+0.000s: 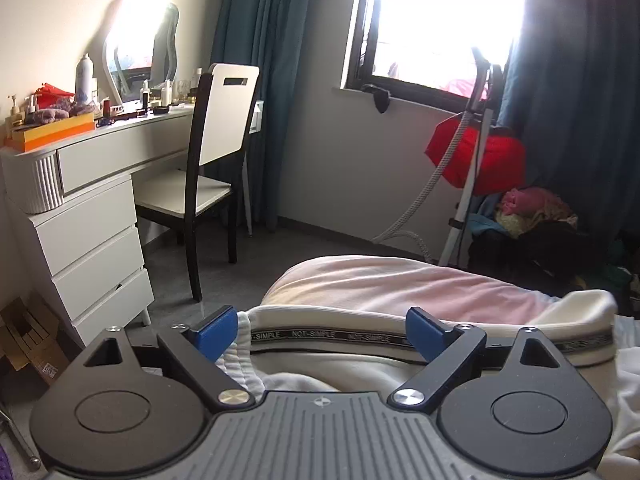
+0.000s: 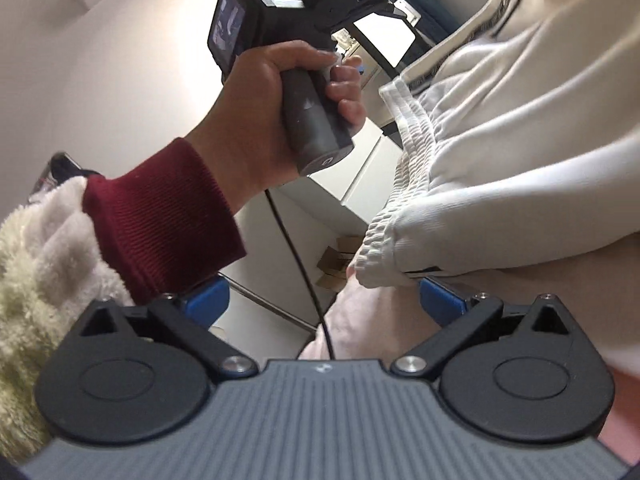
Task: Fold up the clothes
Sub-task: 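Lay the legs down and open both grippers, releasing the cuffs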
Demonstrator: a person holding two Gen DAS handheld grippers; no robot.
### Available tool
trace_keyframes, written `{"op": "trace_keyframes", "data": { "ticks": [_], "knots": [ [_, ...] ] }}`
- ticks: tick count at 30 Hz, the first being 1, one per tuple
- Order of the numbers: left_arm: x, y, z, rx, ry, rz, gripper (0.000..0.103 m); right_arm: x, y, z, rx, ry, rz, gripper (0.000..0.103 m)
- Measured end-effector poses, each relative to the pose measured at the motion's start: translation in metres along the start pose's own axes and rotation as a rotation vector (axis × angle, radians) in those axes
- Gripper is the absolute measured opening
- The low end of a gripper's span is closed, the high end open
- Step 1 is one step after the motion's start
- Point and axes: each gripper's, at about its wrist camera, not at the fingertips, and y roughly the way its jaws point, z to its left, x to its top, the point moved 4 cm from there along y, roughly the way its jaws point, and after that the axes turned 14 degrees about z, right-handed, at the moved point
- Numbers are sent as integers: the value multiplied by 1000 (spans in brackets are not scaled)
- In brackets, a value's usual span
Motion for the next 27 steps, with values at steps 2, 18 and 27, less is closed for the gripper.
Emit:
{"op": "trace_keyframes", "data": {
  "ticks": [2, 18, 27],
  "knots": [
    [-9, -32, -13, -16, 17, -31, 96, -14, -35, 6, -77, -44, -36, 103],
    [-219, -206, -133, -262, 69, -129, 100, -100, -281, -20, -586, -221, -432, 103],
    [-259, -223, -146, -259, 154, -172, 100, -108, -297, -45, -645, -166, -512, 103]
  ]
}}
